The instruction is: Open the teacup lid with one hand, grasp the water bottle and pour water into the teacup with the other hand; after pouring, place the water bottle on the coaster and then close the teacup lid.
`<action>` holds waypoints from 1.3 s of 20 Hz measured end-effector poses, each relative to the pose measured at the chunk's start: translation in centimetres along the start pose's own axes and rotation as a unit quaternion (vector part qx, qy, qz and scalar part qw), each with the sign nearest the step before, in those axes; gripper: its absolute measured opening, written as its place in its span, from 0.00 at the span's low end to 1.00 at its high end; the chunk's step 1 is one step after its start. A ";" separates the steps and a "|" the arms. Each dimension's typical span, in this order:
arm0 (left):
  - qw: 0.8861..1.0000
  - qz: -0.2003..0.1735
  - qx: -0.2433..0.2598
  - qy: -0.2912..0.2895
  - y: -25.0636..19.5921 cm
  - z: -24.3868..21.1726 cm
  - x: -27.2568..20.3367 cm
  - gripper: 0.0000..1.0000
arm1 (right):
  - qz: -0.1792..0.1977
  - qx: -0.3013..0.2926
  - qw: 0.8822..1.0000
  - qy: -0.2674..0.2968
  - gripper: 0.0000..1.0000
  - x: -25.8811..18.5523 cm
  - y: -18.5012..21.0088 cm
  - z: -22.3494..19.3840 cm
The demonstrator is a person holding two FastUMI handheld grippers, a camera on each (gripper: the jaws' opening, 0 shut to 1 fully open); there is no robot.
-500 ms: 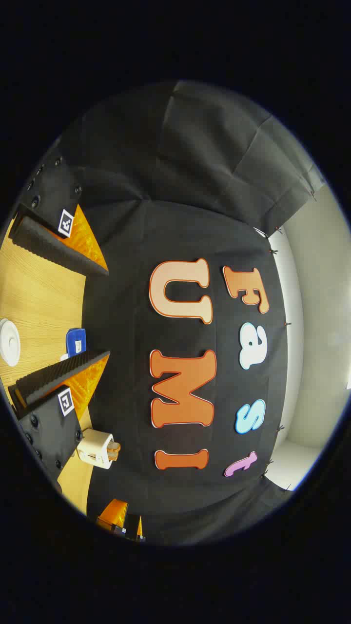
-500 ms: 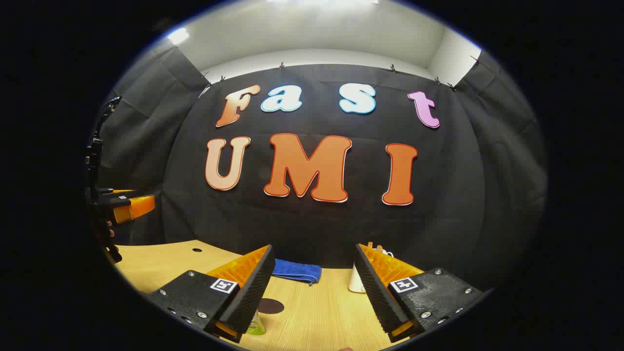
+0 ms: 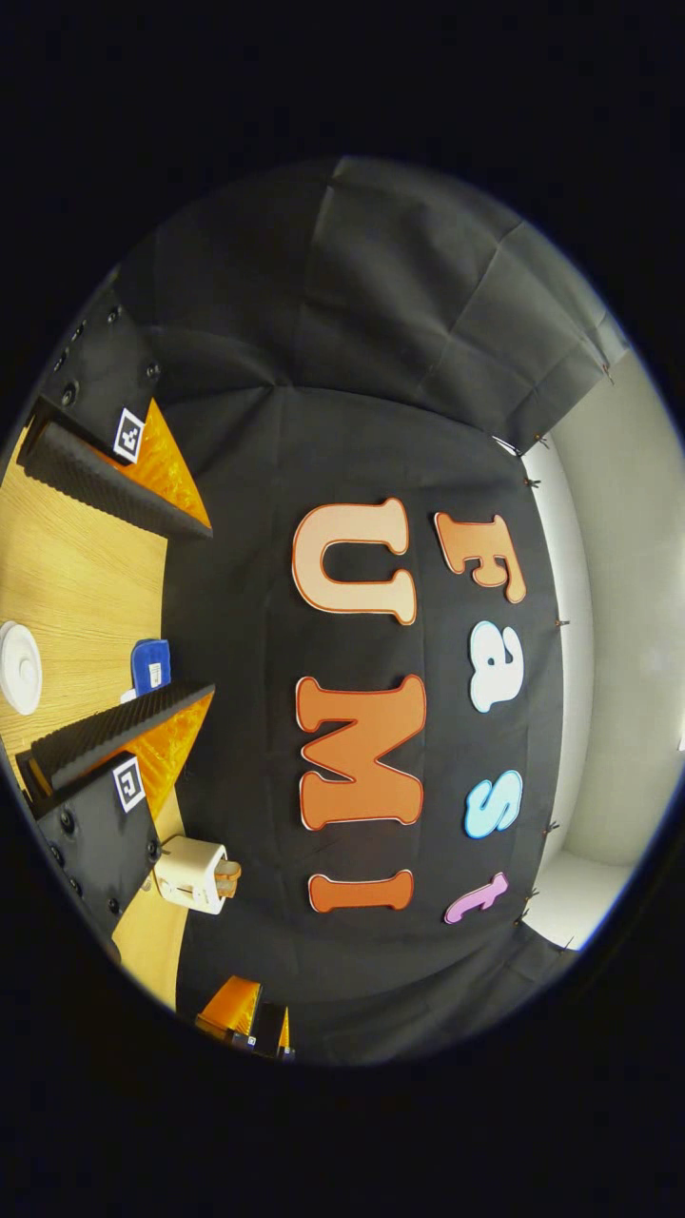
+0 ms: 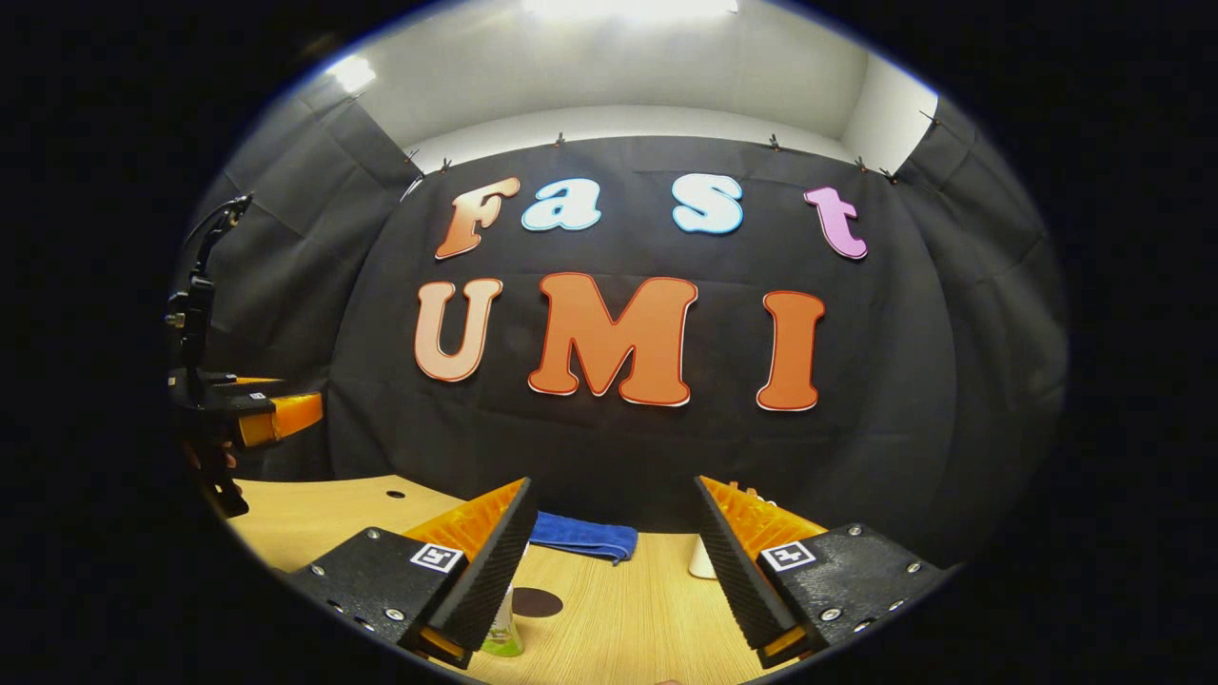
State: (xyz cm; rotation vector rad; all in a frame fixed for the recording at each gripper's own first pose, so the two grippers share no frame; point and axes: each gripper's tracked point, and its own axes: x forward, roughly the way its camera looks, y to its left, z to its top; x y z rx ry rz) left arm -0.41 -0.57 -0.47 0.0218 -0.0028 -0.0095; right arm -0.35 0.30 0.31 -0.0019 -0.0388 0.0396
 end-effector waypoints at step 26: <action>0.989 -0.106 0.031 0.098 -6.1 -11.4 -2.6 0.96 | 0.072 0.027 0.994 0.081 0.98 -1.6 3.7 -8.6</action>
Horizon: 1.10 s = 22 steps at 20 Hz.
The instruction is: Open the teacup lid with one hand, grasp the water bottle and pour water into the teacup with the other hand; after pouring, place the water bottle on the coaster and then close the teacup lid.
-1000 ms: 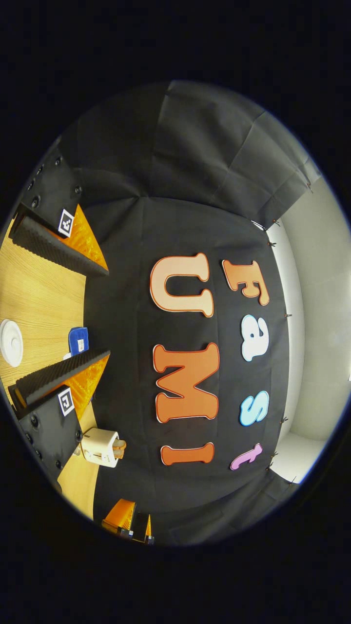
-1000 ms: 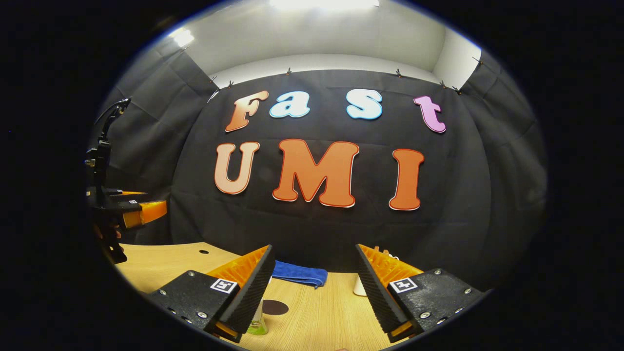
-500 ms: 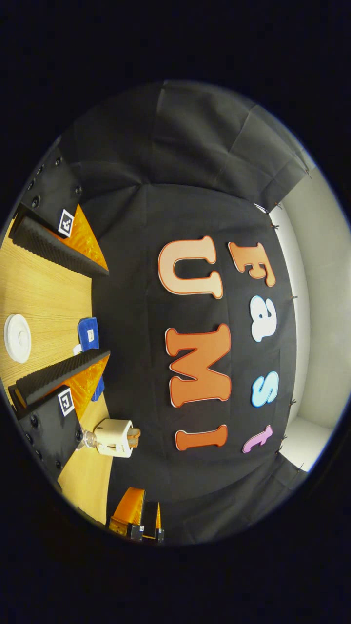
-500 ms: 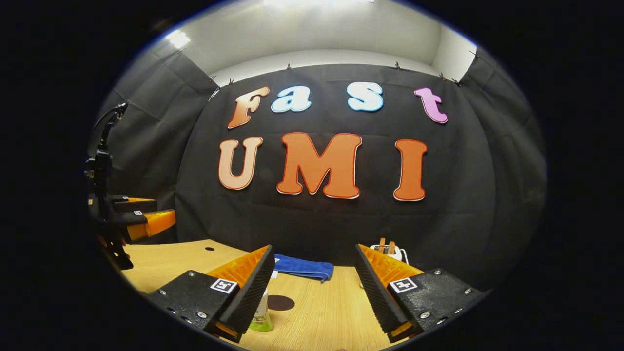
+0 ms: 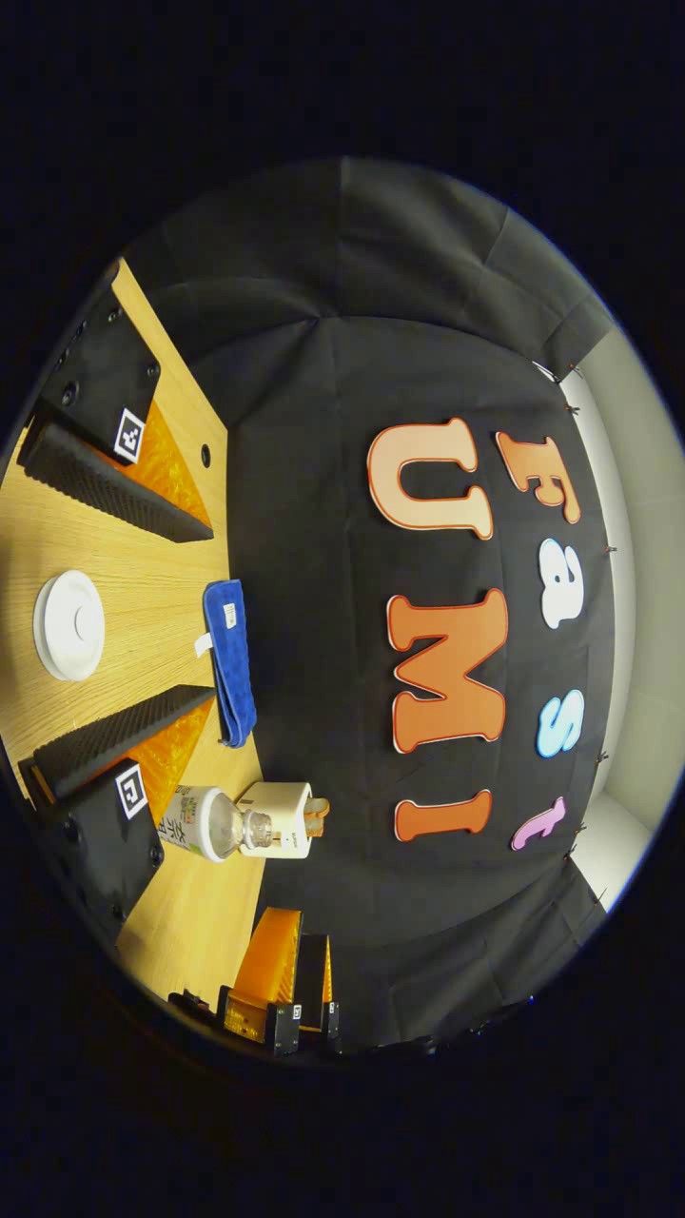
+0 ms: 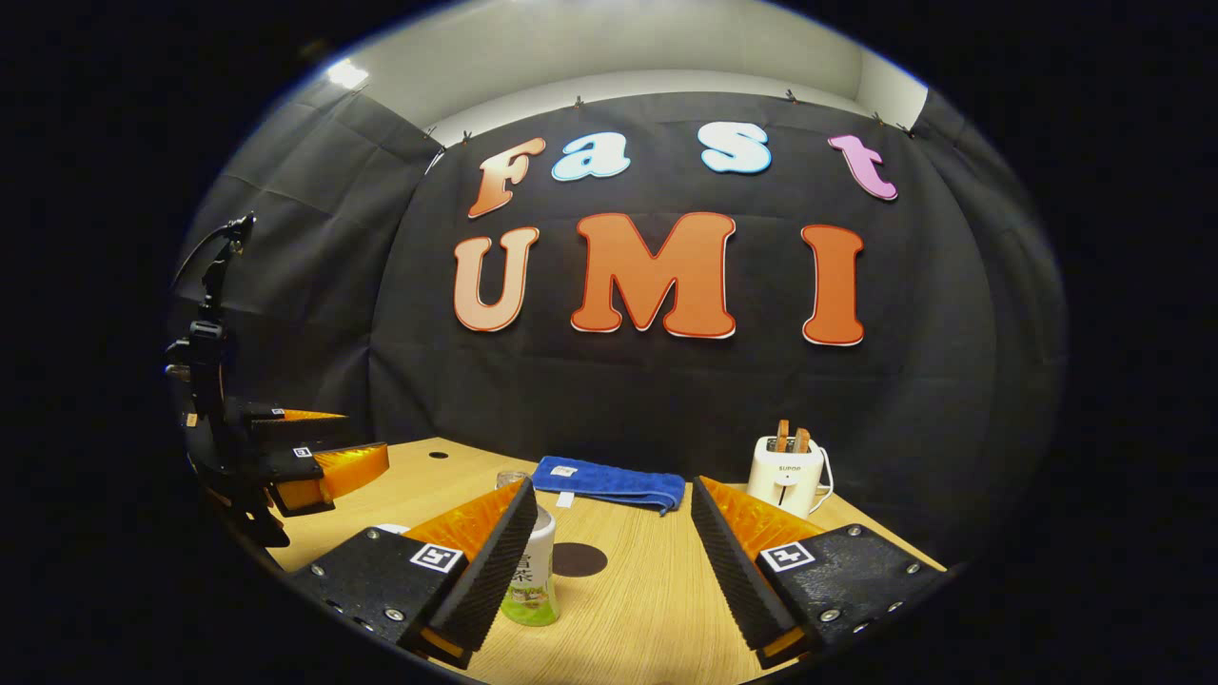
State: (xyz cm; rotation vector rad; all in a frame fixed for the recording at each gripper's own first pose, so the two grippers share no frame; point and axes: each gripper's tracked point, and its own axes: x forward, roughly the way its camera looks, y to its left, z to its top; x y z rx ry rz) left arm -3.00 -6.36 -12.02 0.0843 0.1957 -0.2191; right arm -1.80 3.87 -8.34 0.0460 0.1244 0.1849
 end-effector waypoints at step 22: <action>0.991 -0.027 0.009 0.133 -1.2 -11.7 2.0 0.53 | 0.037 -0.014 0.997 0.069 0.98 2.0 2.2 -7.3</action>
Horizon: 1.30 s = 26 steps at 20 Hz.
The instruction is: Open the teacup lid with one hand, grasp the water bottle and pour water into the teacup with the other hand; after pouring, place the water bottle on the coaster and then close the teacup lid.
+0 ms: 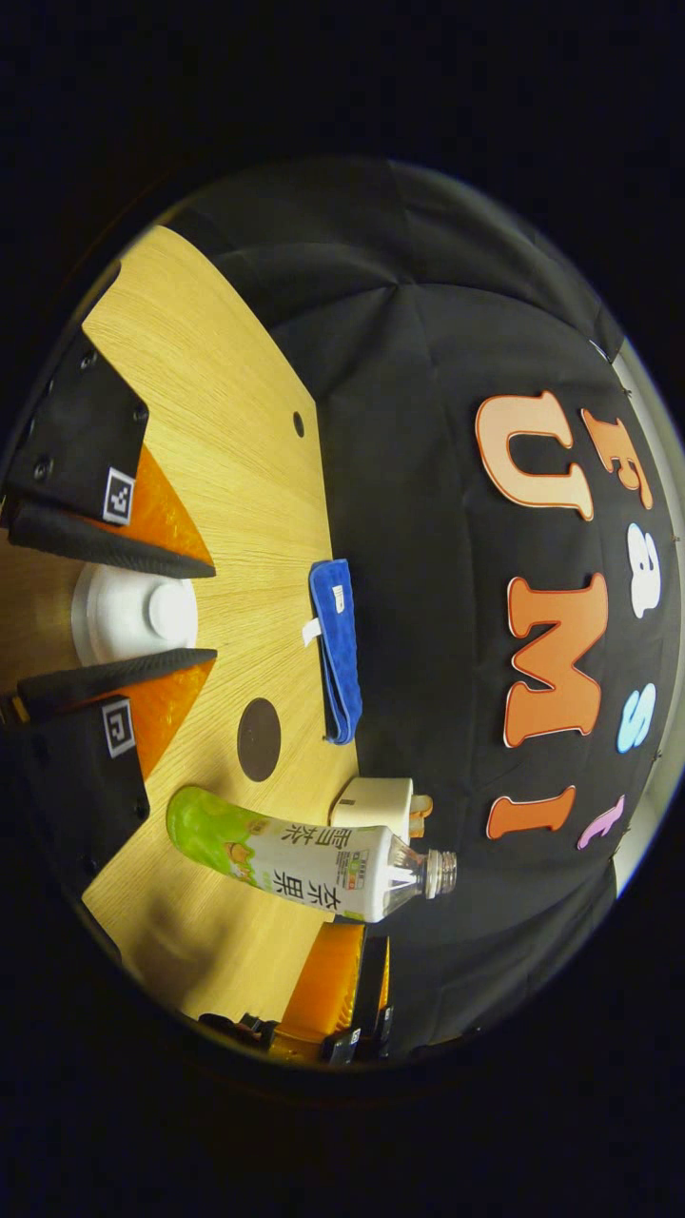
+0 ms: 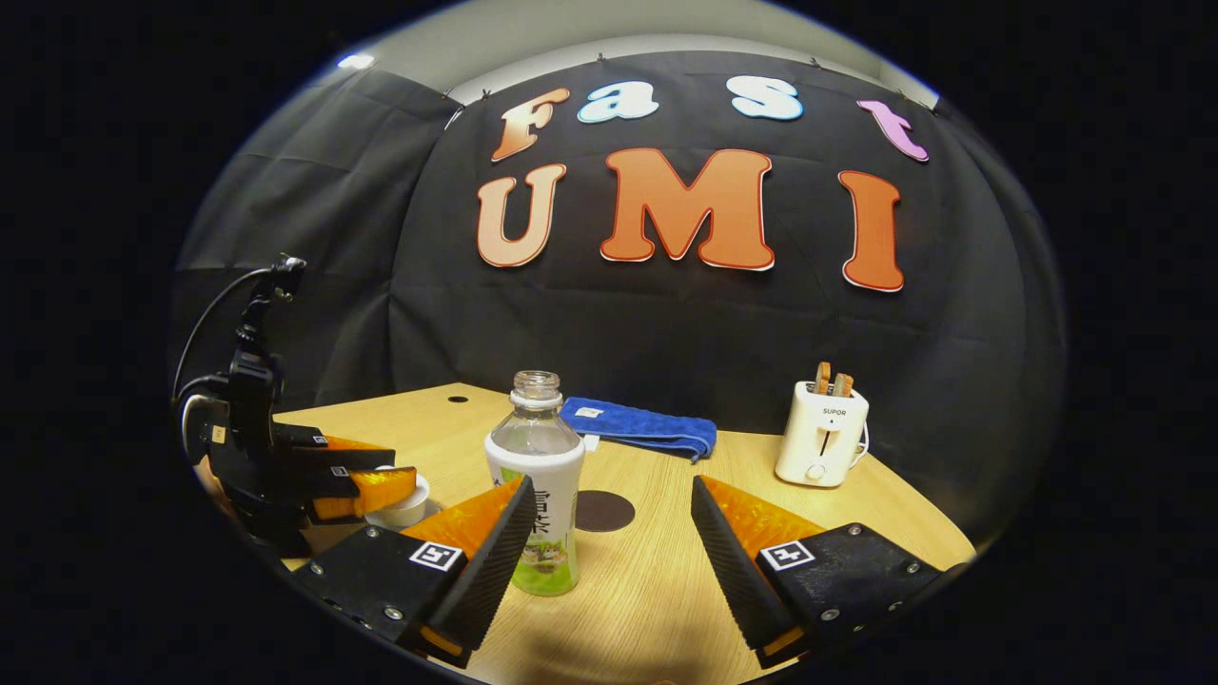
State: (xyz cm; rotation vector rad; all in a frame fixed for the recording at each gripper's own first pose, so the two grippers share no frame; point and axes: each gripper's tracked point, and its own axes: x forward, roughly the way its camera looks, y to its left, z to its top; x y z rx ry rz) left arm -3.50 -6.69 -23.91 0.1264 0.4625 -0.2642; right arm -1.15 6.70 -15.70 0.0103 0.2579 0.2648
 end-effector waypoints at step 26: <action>0.990 0.114 -0.034 -0.075 10.0 2.6 -4.3 0.34 | 0.053 -0.024 0.995 0.079 0.72 4.5 7.0 -6.2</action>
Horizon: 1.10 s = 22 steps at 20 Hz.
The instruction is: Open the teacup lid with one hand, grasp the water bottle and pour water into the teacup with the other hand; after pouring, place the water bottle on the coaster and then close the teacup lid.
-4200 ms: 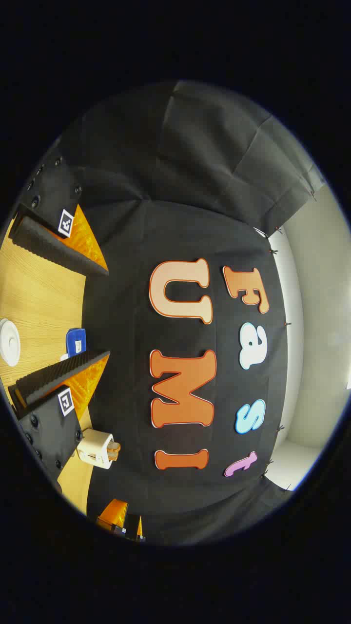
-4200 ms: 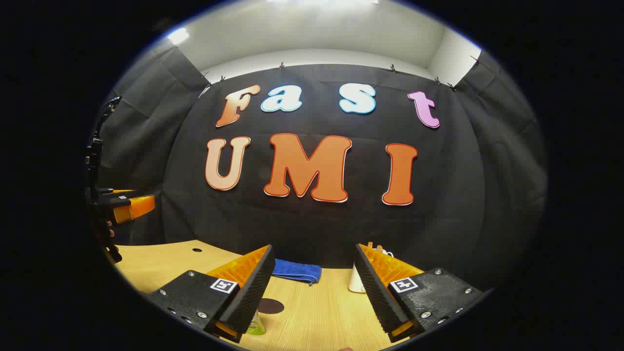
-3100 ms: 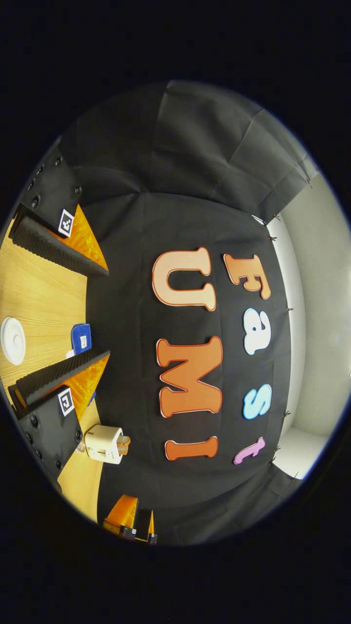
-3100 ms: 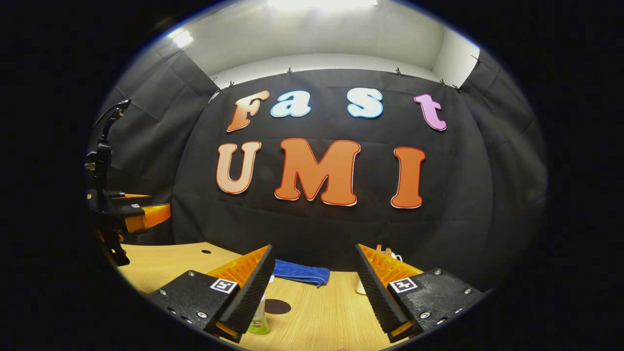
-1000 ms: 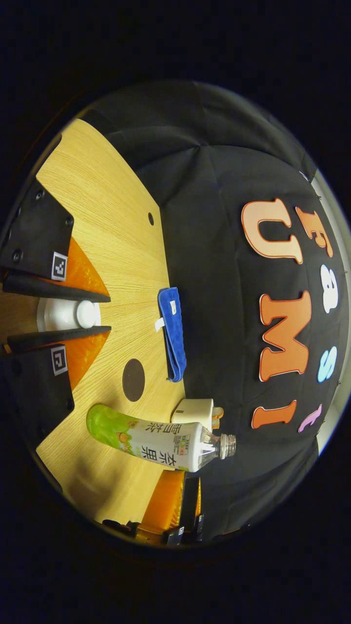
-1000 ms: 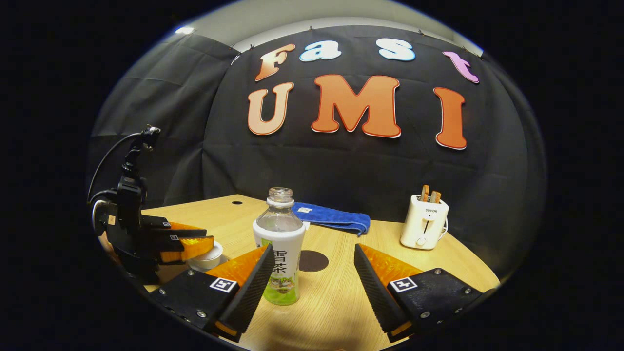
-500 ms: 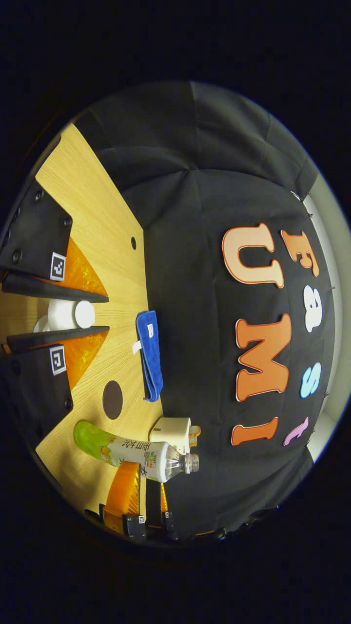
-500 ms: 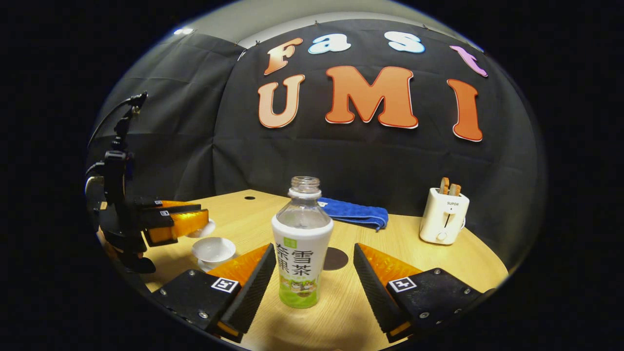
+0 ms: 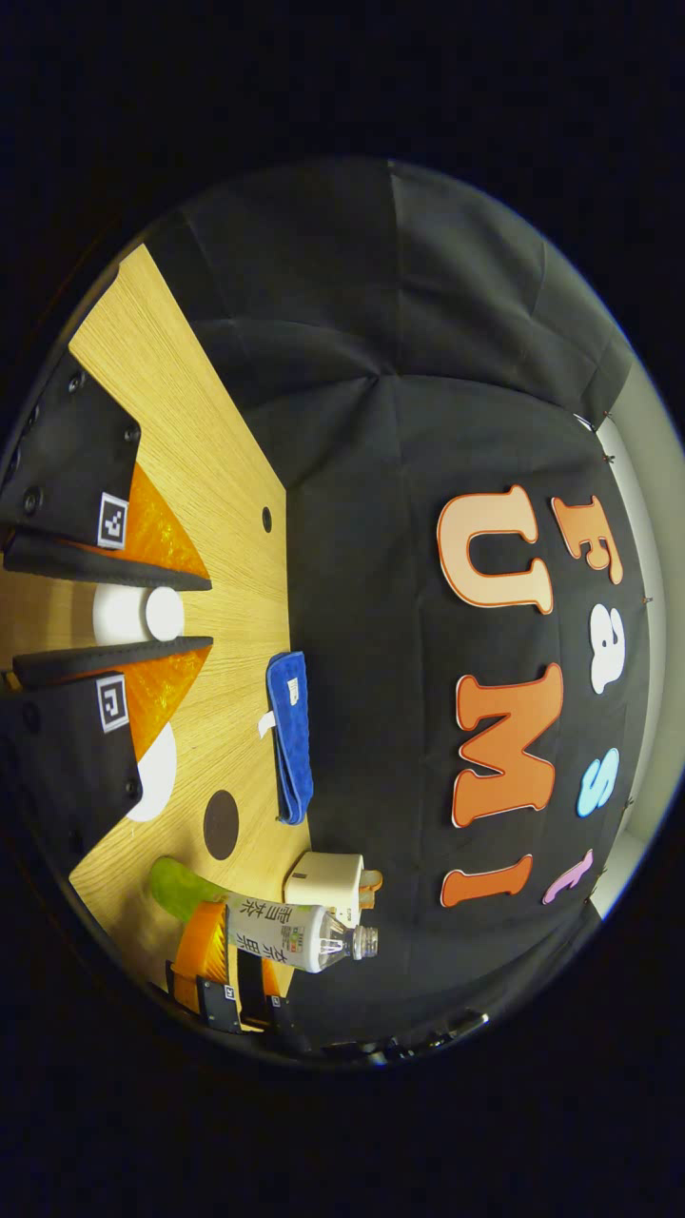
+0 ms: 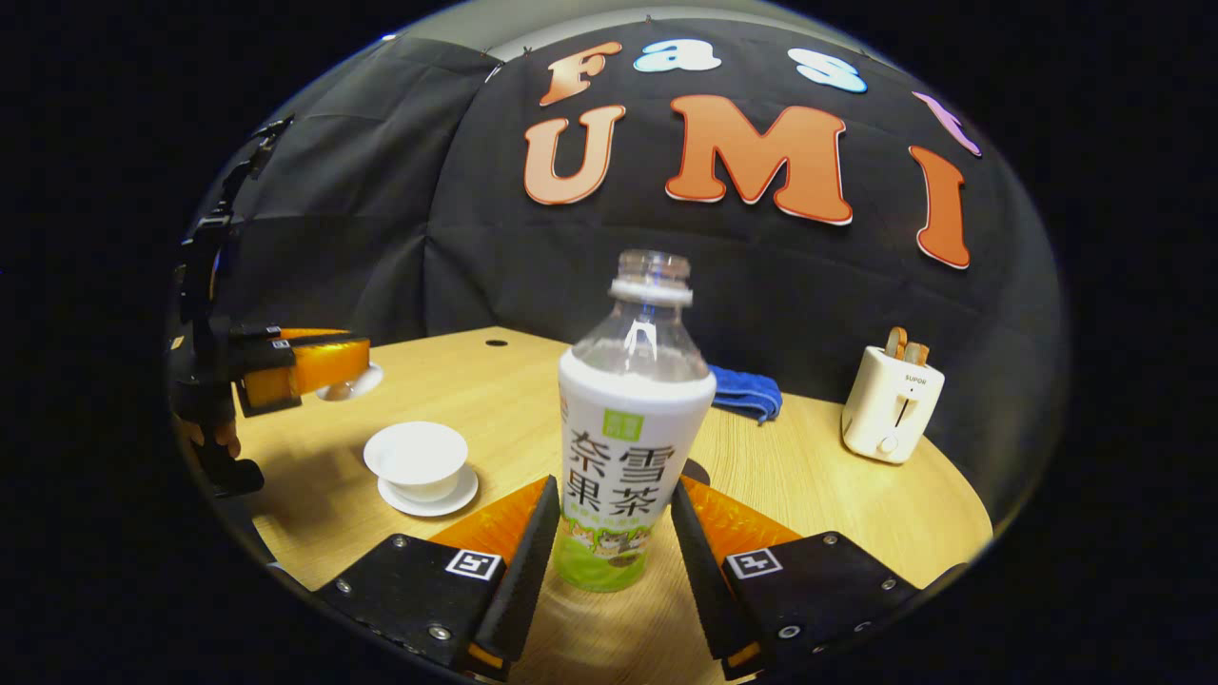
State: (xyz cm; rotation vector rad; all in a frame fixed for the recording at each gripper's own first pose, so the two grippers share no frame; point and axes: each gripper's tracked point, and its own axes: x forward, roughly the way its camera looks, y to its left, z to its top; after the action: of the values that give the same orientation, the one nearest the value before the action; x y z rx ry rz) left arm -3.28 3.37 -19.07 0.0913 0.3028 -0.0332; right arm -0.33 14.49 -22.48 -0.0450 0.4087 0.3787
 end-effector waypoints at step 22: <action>0.999 0.015 -0.038 0.003 3.5 -2.4 -1.5 0.34 | -0.059 -0.327 0.943 -0.021 0.63 0.6 1.1 3.4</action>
State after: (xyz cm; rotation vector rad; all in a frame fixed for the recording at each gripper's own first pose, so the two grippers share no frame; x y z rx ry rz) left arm -5.29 7.13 -20.58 0.0196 0.3093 0.0080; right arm 1.09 16.12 -19.60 -0.7058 0.2214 0.3829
